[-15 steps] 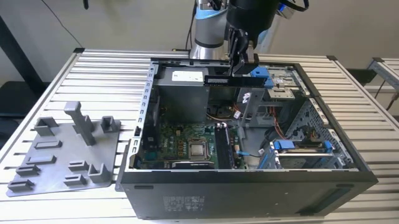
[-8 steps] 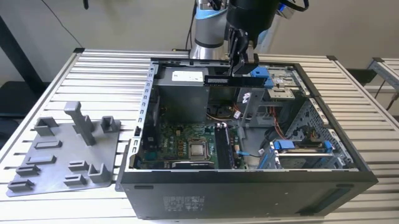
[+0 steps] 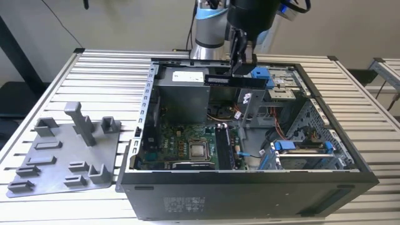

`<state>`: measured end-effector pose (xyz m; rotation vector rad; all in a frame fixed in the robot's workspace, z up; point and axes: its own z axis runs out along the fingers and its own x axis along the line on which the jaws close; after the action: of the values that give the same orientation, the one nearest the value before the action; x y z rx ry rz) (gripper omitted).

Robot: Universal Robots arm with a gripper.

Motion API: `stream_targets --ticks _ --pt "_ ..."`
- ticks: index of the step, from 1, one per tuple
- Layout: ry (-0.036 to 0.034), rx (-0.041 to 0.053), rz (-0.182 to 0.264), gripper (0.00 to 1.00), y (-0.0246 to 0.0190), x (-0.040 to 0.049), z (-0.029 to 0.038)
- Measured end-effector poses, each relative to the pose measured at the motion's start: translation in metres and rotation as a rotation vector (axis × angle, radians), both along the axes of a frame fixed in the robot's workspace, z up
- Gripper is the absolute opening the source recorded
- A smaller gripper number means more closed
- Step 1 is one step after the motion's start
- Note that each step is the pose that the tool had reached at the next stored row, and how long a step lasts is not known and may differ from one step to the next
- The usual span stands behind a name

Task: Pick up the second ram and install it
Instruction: 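Insert the second ram into the second slot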

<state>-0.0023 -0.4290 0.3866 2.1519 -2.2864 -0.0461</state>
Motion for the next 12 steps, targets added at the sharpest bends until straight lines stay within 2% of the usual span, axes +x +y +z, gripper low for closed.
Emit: stream_targets --ticks 12 --pt "0.0000 0.0000 -0.165 0.14 0.0000 0.0000 -0.0010"
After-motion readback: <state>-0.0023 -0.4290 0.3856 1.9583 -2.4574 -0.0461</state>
